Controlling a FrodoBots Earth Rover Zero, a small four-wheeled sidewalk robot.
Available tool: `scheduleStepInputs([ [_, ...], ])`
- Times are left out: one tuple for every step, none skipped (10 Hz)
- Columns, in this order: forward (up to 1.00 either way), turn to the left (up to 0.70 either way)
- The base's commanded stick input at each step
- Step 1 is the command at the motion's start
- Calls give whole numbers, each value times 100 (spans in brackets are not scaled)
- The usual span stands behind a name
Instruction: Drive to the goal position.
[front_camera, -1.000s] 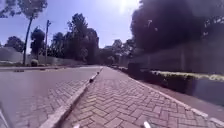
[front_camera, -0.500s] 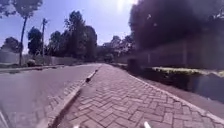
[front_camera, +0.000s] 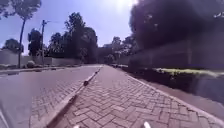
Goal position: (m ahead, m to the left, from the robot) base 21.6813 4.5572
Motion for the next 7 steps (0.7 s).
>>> scheduleStepInputs([
  [85, 10],
  [85, 26],
  [85, 30],
  [85, 22],
  [85, 14],
  [85, 5],
  [85, 0],
])
